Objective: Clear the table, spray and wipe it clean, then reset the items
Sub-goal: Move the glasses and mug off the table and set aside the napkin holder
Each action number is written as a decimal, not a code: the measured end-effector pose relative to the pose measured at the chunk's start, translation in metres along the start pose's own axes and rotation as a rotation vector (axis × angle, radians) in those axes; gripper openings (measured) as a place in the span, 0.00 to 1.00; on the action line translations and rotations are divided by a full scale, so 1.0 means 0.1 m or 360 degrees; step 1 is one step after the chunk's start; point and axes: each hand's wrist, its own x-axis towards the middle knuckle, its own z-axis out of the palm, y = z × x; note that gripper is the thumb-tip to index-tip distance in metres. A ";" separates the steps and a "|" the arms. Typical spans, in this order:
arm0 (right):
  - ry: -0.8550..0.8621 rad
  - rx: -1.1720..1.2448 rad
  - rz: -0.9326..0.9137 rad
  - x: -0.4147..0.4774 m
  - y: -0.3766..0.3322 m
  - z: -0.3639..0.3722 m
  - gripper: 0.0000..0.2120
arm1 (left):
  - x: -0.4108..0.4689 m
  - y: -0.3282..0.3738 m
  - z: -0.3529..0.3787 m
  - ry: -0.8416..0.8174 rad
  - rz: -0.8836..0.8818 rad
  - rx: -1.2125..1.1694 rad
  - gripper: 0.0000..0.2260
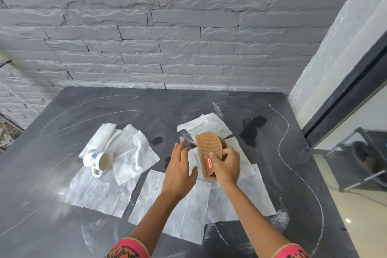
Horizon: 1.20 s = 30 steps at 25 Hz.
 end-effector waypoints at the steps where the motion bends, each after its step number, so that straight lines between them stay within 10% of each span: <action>1: 0.0009 0.0021 -0.0033 -0.04 -0.07 0.01 0.12 | -0.02 -0.03 -0.04 0.0009 -0.0042 -0.0027 0.24; 17: -0.0461 0.0258 -0.0863 -1.71 -2.00 2.11 0.30 | -0.50 -1.93 -1.93 0.0505 -0.0576 -0.0718 0.27; 30: -0.0816 -0.0041 -0.0628 -2.85 -2.24 3.93 0.38 | -0.90 -3.79 -2.70 0.0294 -0.0983 -0.0969 0.23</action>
